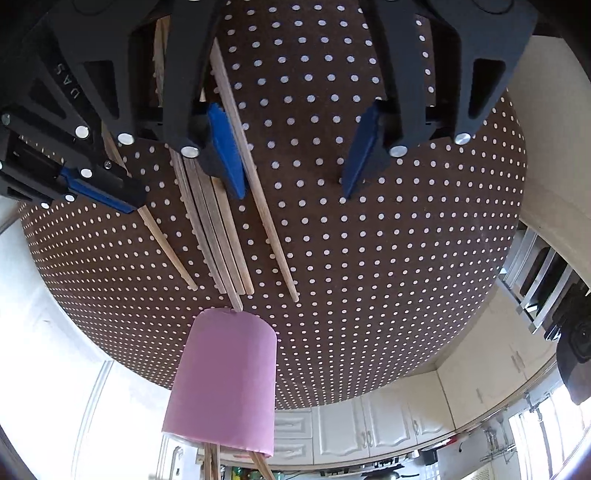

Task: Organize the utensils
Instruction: 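Grasp a chopstick with the right tool while the left tool grasps another chopstick, then lift both held chopsticks upright and carry them above the pink cup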

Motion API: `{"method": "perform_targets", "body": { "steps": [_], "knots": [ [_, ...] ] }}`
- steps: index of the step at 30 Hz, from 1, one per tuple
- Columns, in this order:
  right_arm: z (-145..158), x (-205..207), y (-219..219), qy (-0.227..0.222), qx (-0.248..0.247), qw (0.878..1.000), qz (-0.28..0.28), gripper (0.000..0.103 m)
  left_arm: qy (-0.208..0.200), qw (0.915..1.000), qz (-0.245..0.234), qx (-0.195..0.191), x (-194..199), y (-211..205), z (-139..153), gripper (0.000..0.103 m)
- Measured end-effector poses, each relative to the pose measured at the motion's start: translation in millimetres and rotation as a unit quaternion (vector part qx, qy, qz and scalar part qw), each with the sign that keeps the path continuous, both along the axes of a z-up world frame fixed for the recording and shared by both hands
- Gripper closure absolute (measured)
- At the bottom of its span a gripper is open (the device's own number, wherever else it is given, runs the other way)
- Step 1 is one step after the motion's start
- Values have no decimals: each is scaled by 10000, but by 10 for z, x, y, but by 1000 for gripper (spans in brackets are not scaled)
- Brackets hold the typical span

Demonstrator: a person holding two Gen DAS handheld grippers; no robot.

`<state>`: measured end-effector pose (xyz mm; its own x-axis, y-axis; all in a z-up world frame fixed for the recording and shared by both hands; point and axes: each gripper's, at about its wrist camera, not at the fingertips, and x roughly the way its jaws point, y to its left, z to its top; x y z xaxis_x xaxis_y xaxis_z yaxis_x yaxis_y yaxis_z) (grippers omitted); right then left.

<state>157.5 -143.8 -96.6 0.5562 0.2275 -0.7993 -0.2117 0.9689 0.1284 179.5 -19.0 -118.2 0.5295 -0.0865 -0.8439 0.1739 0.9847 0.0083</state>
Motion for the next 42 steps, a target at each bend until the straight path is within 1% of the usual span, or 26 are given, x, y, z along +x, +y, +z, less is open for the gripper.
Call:
{"method": "perform_targets", "body": {
  "steps": [1,3,4,6,9,15,19,22,24,26,30,33,35,39,42],
  "knots": [
    [-1,14,-13,11,34,10000,-23,98,-11,10000,-17,-2,12,-23,0,67],
    [-4,31,-34,15,89,10000,-30,98,-128,9999,-107,24,59,-112,-7,76],
    [-8,35,-47,1,116,9999,-20,98,-234,9996,-180,10,68,-149,-19,84],
    [-13,59,-70,14,190,9998,-10,98,-354,9989,-309,-79,88,-192,-32,92],
    [1,103,-79,83,180,9998,-21,98,-311,9985,-431,-131,130,-215,-37,96],
    [15,194,9,-6,-93,10000,-25,98,-225,9976,-488,-433,199,-179,-38,97],
    [9,176,-45,-57,80,9999,-57,99,-254,9974,-416,-533,169,-124,-23,97],
    [55,148,-102,-82,203,9997,-118,99,-368,9974,-422,-448,85,14,11,97],
    [139,104,-126,-268,273,9991,-156,99,-476,9966,-485,-456,50,28,56,97],
    [225,77,-169,-388,452,9980,-210,99,-559,9960,-504,-484,19,6,108,97],
    [387,22,-219,-673,517,9960,-272,99,-779,9944,-477,-540,-14,22,231,97],
    [531,-15,-284,-889,854,9921,-252,99,-866,9917,-525,-795,-29,79,364,97],
    [645,-44,-330,-1092,1034,9882,-275,99,-917,9904,-522,-892,-7,99,437,97],
    [858,-96,-449,-1508,1284,9797,-307,99,-1147,9863,-540,-1057,-6,160,637,97],
    [976,-120,-489,-1721,1439,9740,-314,99,-1266,9817,-579,-1298,36,185,789,97]
  ]
}}
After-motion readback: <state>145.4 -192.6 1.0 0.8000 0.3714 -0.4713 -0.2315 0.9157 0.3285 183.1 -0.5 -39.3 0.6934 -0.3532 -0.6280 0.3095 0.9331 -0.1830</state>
